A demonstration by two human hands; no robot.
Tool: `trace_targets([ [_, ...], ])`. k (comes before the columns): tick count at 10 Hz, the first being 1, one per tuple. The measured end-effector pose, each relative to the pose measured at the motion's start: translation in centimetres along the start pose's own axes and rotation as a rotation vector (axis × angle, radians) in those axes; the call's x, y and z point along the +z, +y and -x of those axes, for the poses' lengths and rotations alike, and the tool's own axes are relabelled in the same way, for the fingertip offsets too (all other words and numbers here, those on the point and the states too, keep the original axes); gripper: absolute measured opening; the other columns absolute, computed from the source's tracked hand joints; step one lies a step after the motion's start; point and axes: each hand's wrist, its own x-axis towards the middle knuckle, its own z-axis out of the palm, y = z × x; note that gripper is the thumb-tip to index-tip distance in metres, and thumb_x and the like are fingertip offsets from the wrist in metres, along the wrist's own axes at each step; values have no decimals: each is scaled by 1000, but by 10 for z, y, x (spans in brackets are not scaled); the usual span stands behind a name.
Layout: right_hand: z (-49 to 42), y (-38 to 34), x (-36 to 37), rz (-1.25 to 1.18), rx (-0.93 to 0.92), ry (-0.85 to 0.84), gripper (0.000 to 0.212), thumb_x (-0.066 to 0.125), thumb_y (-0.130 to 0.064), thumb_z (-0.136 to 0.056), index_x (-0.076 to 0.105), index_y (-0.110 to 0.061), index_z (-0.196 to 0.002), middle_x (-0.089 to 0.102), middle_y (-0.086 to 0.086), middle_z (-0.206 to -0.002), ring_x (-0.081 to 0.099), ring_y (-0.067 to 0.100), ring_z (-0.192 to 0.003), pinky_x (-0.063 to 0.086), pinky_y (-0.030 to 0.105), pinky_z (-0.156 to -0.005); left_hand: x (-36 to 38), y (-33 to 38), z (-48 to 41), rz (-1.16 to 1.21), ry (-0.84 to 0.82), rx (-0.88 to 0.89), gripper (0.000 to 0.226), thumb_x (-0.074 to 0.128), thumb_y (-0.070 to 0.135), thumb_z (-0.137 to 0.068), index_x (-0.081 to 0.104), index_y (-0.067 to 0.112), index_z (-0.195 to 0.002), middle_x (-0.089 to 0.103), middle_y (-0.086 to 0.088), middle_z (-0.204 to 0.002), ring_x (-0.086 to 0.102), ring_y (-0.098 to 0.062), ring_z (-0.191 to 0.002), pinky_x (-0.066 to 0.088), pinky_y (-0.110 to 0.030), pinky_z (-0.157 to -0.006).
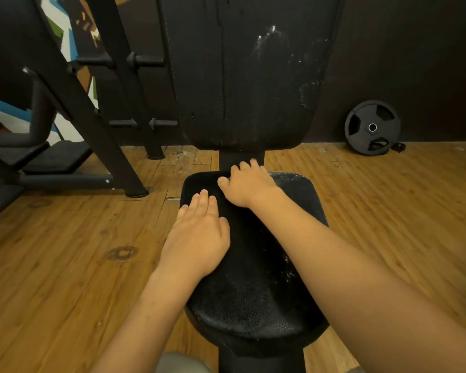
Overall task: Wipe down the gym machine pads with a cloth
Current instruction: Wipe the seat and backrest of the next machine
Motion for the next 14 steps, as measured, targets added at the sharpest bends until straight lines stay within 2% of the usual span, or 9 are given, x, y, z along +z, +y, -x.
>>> trace_targets([
  [1, 15, 4, 11, -105, -33, 106, 65, 24, -47, -109, 19, -9, -162, 10, 12, -171, -1, 32, -158, 6, 47, -126, 0, -1, 0, -1, 3, 4, 60, 23, 36, -109, 7, 12, -162, 0, -8, -171, 0, -19, -157, 2, -36, -126],
  [2, 26, 5, 16, -137, -48, 85, 66, 23, -44, -111, 5, -9, -163, -6, 10, -172, -12, 30, -157, -1, 44, -126, 1, 0, 0, -3, 6, -2, 60, 22, 37, -109, 7, 13, -162, 0, -8, -171, 0, -18, -157, 3, -35, -125],
  [4, -6, 8, 3, -114, -29, 11, 67, 26, -46, -110, 13, -5, -163, 4, 14, -171, -5, 33, -158, 6, 47, -127, -1, 1, 0, -2, -6, -7, 60, 23, 37, -109, 7, 14, -162, -1, -7, -171, -1, -18, -157, 2, -35, -126],
  [5, -6, 7, 5, -155, -15, 11, 67, 28, -46, -109, 16, -6, -162, 11, 14, -171, 0, 33, -158, 8, 47, -128, -3, 1, 1, 0, -10, -5, 60, 23, 37, -110, 6, 13, -162, -2, -7, -171, -1, -18, -157, 2, -35, -125],
  [7, 17, 15, 12, -206, -64, 8, 66, 30, -44, -110, 12, -9, -163, 10, 10, -171, -1, 29, -158, 6, 44, -127, -1, 0, 1, 4, -4, 3, 60, 22, 36, -109, 6, 12, -162, -1, -8, -171, -1, -19, -157, 2, -35, -126],
  [9, -4, 12, 6, -196, -21, 33, 63, 29, -43, -110, 20, -8, -161, 23, 13, -168, 10, 31, -157, 12, 45, -126, -1, -2, 0, 17, -9, 8, 60, 22, 36, -110, 6, 12, -162, -2, -8, -171, -2, -18, -157, 2, -35, -125],
  [11, 26, 18, 13, -222, -92, 12, 64, 29, -42, -110, 10, -10, -163, 8, 10, -171, 0, 30, -158, 6, 44, -127, 0, -2, 0, 12, 3, 1, 60, 23, 36, -109, 8, 12, -163, 0, -8, -171, 0, -18, -157, 3, -35, -125],
  [13, 4, 14, 7, -194, -39, 24, 64, 31, -42, -110, 19, -7, -161, 19, 13, -169, 6, 33, -157, 10, 48, -126, -1, 0, 0, 13, -2, -8, 60, 23, 36, -109, 8, 13, -162, 0, -7, -171, 1, -18, -157, 5, -36, -126],
  [14, 29, 14, 8, -220, -69, -6, 64, 32, -40, -110, 14, -8, -162, 12, 12, -170, 1, 31, -158, 7, 46, -126, -2, 0, 1, 25, -2, -11, 59, 25, 35, -110, 9, 14, -162, 1, -7, -171, 1, -18, -157, 5, -36, -126],
])
